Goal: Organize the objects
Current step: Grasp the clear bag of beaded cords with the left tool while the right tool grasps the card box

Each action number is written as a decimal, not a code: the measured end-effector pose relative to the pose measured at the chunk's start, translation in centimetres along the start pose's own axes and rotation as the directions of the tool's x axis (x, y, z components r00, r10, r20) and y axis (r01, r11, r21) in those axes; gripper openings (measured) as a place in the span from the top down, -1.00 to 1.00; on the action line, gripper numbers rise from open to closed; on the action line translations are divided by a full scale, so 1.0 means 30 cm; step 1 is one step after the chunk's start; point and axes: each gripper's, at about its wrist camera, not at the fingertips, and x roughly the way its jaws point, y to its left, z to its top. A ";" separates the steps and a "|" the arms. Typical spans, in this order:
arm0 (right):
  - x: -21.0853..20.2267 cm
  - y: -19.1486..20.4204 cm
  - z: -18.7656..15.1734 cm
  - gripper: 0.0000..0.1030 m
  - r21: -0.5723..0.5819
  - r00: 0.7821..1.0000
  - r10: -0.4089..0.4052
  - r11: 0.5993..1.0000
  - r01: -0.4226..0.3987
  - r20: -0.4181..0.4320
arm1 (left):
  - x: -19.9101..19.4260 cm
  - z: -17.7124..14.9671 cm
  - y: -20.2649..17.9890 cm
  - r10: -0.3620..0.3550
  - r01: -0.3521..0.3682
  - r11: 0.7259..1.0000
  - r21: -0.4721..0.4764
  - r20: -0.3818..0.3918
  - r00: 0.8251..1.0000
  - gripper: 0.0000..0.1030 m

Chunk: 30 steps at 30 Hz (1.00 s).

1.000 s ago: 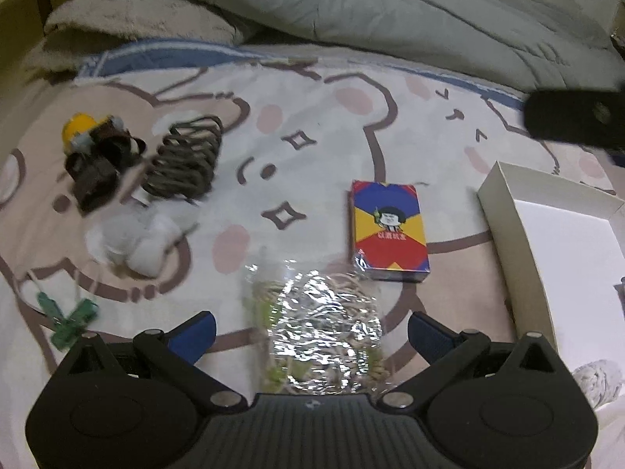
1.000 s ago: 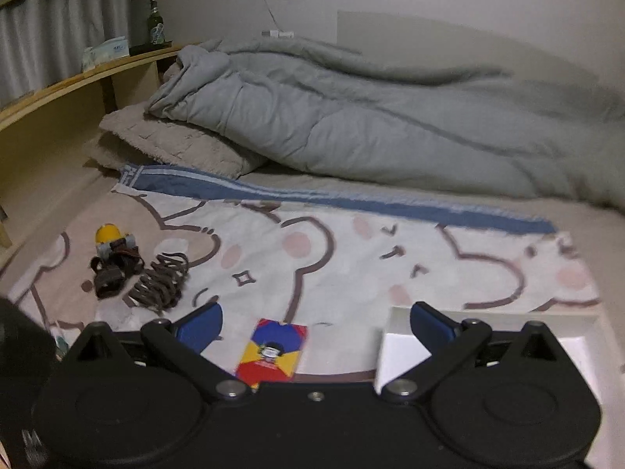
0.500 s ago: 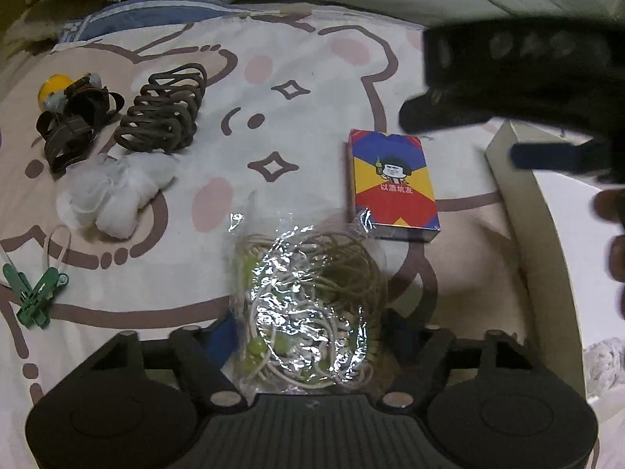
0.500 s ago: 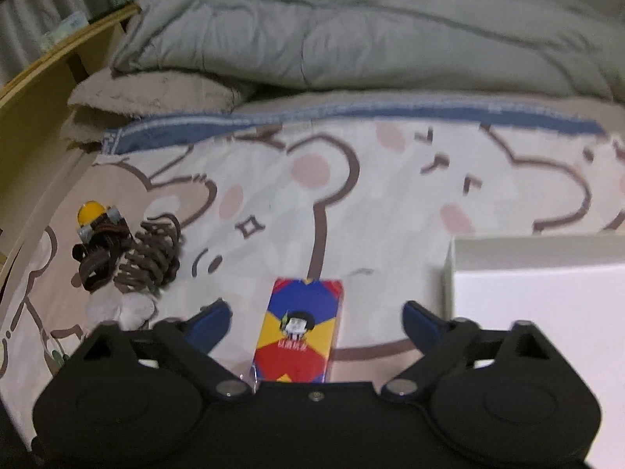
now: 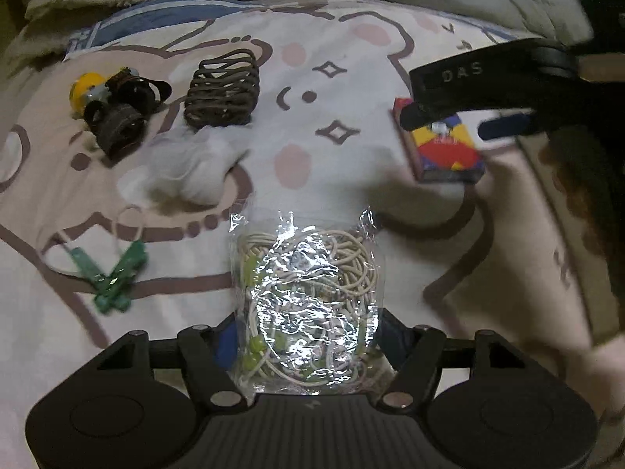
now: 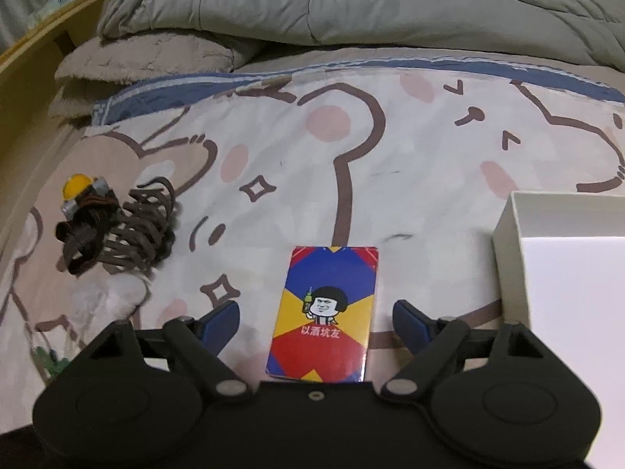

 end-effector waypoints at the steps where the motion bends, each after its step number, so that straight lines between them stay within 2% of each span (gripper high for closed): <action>1: 0.009 0.005 -0.005 -0.51 -0.002 1.000 -0.018 1.000 0.018 0.004 | -0.006 -0.011 0.015 -0.006 0.006 1.000 0.003 -0.002 1.000 -0.35; 8: 0.073 0.025 -0.040 -0.52 -0.042 0.996 -0.089 0.995 0.087 -0.027 | -0.006 -0.028 0.047 -0.035 0.035 0.999 -0.029 0.000 0.999 -0.41; 11: 0.074 0.054 -0.059 -0.35 -0.140 0.993 -0.111 0.984 0.107 -0.025 | 0.005 -0.013 0.042 -0.032 0.032 0.998 -0.056 -0.005 0.999 -0.50; 12: 0.069 0.058 -0.065 -0.26 -0.168 0.994 -0.103 0.981 0.098 -0.023 | 0.009 -0.007 0.043 -0.034 0.034 0.997 -0.067 -0.008 0.999 -0.51; 16: 0.031 0.054 -0.093 -0.19 -0.250 0.996 -0.078 0.966 0.067 -0.033 | 0.028 0.004 0.044 -0.027 0.025 0.995 -0.097 -0.020 0.999 -0.54; 30: -0.154 -0.010 -0.283 -0.18 -0.397 0.989 -0.037 0.918 -0.023 -0.144 | 0.036 -0.006 0.035 0.016 -0.017 0.996 -0.083 -0.017 1.000 -0.55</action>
